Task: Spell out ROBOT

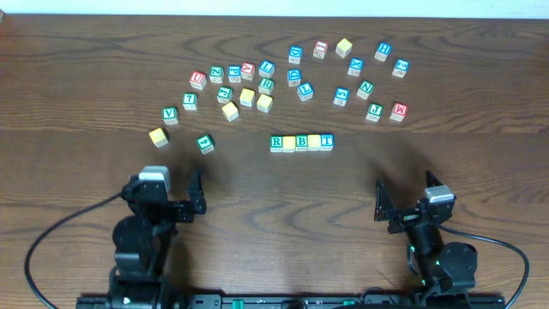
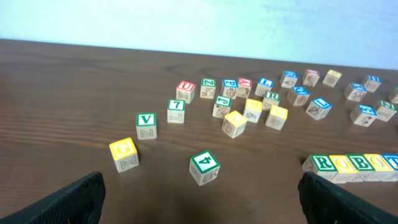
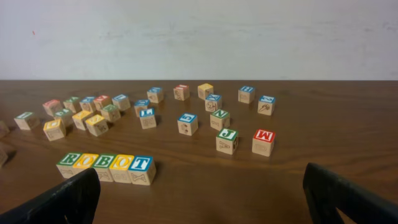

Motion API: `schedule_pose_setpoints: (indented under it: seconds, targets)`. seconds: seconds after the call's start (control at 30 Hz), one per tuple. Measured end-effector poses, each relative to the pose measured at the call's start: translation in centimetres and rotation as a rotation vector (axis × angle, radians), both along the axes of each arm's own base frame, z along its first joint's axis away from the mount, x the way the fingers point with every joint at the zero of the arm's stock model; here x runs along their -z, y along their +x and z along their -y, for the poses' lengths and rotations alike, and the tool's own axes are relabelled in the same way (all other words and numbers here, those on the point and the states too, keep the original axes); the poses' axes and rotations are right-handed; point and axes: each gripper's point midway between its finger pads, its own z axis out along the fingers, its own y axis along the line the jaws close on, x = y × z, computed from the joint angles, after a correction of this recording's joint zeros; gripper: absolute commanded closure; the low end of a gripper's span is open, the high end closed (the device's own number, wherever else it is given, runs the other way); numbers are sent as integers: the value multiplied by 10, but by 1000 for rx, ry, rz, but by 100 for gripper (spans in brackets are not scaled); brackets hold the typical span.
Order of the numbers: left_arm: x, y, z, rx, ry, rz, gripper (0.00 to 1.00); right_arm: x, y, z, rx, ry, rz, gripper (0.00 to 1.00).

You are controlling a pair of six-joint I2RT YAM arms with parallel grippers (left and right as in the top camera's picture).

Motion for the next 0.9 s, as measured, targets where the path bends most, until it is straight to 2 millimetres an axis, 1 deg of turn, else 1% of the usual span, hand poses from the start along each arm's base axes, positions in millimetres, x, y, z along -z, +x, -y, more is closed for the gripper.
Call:
schedule_pose_setpoints:
  seconds: [0.27, 0.47, 0.67, 0.9]
  targets:
    - [20, -8, -12, -45, -2, 83, 2, 0, 0, 0, 0, 0, 0, 1]
    - [8, -11, -21, -85, 8, 141, 2, 0, 0, 0, 0, 0, 0, 1]
    - [8, -11, -33, -134, 27, 142, 2, 0, 0, 0, 0, 0, 0, 1]
    - [8, -11, -34, -137, 27, 142, 2, 0, 0, 0, 0, 0, 0, 1]
